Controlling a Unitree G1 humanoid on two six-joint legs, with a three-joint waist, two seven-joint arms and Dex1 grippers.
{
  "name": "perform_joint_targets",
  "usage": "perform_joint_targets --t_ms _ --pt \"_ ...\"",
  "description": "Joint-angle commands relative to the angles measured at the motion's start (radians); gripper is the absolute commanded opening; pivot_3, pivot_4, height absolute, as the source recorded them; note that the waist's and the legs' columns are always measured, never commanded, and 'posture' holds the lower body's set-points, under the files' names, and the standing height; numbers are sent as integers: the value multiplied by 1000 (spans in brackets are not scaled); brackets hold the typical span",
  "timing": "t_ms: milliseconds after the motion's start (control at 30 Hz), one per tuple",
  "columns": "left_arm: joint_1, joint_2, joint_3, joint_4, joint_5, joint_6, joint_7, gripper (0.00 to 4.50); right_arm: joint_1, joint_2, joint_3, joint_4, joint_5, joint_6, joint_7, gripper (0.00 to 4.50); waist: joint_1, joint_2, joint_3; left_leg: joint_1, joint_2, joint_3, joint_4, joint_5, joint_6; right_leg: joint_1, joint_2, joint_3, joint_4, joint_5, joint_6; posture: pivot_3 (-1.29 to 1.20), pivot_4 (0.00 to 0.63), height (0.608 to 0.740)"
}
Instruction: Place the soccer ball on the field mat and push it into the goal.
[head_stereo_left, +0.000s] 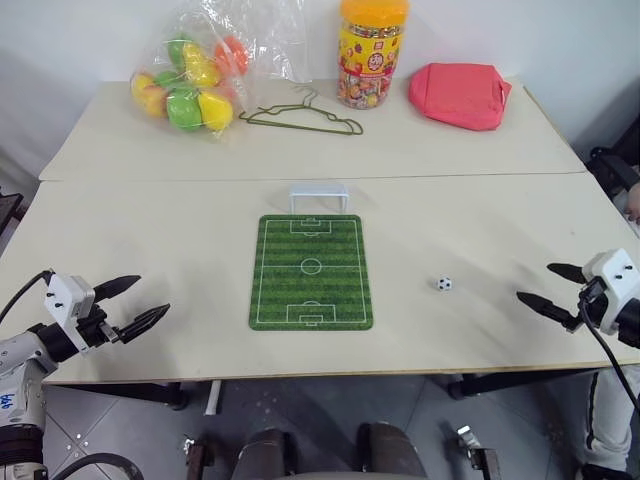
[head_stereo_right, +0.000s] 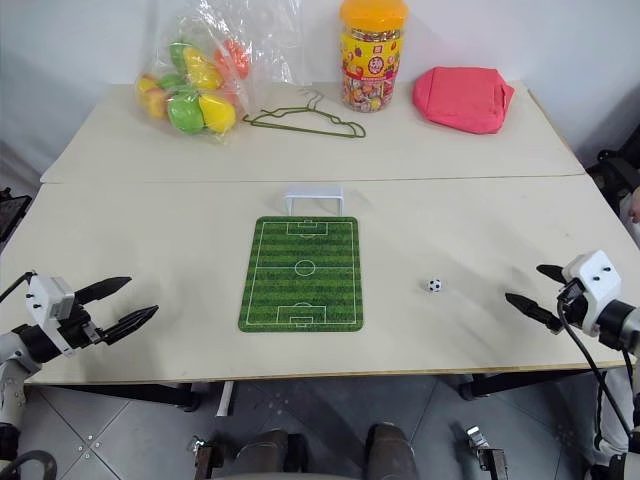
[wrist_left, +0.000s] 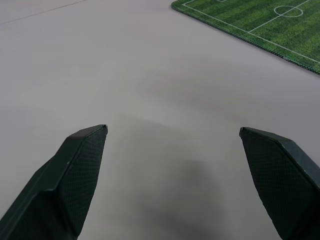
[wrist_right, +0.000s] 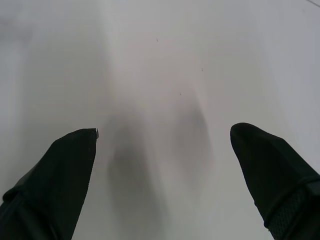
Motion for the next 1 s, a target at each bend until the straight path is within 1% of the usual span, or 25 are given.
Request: perform_joint_targets --t_ms 33,167,300,400,500,567,667,800,900,1000 --pt "4 11 8 -38 -17 12 -6 4500 -7 -30 -38 -3 15 -15 -3 4457 0 0 0 0 0 0 0 0 0 0 0 0 0 0 0 0 150 740" --pt "-8 -3 33 -65 -38 53 43 4500 -8 -32 -41 -9 18 -6 -5 4457 1 0 0 0 0 0 0 0 0 0 0 0 0 0 0 0 150 740" --pt "-7 2 28 -70 -39 55 42 4500 -5 -34 -41 -30 23 16 -3 4457 0 0 0 0 0 0 0 0 0 0 0 0 0 0 0 0 150 740" --pt "-9 6 23 -86 -44 64 34 4500 -2 -42 -31 -73 22 67 0 4457 0 0 0 0 0 0 0 0 0 0 0 0 0 0 0 0 150 740" --pt "-44 -8 13 -156 -72 148 79 4500 -7 -61 5 -299 49 208 33 4457 1 2 1 0 0 0 0 0 0 0 0 0 1 0 0 0 150 740" --pt "-55 -17 -1 -194 -81 185 87 4500 -13 -76 42 -401 48 284 61 4457 2 2 1 0 0 0 2 0 0 -1 0 1 3 0 0 0 150 740" --pt "-57 -31 -34 -248 -79 189 57 4500 -43 -81 97 -476 45 343 105 4457 3 2 1 0 0 -1 2 0 0 -1 0 1 6 0 0 0 150 740" --pt "-50 -50 -61 -308 -93 233 47 4500 -99 -73 178 -493 21 346 166 4457 4 1 2 0 -1 -1 2 0 0 -2 0 1 6 0 0 0 150 740" --pt "-33 -60 -68 -345 -100 248 35 4500 -143 -55 229 -460 5 324 201 4457 3 1 2 -1 -1 0 2 0 0 -3 0 1 6 0 0 0 150 740" --pt "-10 -69 -70 -368 -100 251 36 4500 -187 -13 275 -401 -20 277 223 4457 2 1 2 -1 0 0 2 0 0 -3 0 1 7 0 0 0 150 740"
